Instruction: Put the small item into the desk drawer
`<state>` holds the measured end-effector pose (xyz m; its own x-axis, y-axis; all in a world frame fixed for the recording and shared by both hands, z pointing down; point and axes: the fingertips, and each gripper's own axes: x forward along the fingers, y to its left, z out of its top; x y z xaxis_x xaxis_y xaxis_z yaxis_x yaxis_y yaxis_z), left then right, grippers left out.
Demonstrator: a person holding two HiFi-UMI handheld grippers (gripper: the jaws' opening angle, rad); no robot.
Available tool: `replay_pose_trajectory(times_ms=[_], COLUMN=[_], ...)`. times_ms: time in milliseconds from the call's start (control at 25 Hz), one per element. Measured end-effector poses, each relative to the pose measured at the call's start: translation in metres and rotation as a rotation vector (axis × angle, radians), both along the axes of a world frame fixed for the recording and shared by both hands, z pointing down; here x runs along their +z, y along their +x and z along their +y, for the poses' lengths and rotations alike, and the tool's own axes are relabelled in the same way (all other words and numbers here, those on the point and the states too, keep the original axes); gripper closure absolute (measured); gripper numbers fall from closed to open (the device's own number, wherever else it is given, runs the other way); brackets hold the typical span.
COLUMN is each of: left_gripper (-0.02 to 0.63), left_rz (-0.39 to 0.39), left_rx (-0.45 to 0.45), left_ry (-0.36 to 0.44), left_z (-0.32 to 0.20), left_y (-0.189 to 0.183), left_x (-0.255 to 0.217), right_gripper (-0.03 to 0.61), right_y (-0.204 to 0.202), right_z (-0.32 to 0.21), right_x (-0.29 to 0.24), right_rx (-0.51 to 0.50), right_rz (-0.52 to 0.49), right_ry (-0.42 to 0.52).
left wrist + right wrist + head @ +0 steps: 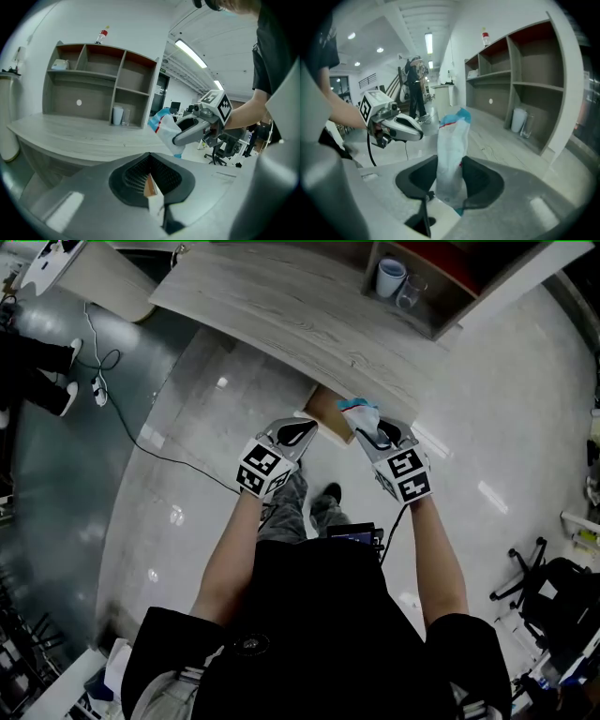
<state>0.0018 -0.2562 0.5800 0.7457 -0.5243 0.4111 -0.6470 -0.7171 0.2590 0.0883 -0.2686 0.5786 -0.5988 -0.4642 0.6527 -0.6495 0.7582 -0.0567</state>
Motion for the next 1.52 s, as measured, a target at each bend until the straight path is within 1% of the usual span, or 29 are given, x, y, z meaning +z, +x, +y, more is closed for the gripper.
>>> replay_pose_trajectory(times_ms=[200,400,600,800,1520], left_gripper=[0.612,0.612,0.612,0.612,0.612], left_rz=[0.005,0.001,0.004,0.008,-0.006], left_rx=[-0.009,-0.023,-0.032,-0.033,-0.021], left_ry=[-0.029,-0.051,-0.076,-0.099,-0.152], left_z=[-0.007,-0.016,-0.019,-0.016,-0.017], left_y=[-0.018,-0.036,-0.046,-0.05,-0.052], left_x=[0.021,0.043,0.061,0.072,0.122], right_gripper=[0.416,0.416,0.416,0.416,0.414], right_y=[-0.03,-0.051,-0.063,-0.067,-0.072], right_z=[-0.002,-0.009,-0.009,-0.007,-0.021], right_x=[0.039,0.073,0.109,0.136,0.22], right_rx=[-0.098,-0.14,-0.165,-0.169,-0.233], right_rz=[0.139,0.213,0.281,0.318,0.435], right_ry=[-0.021,-0.04,-0.07,-0.108,-0.169])
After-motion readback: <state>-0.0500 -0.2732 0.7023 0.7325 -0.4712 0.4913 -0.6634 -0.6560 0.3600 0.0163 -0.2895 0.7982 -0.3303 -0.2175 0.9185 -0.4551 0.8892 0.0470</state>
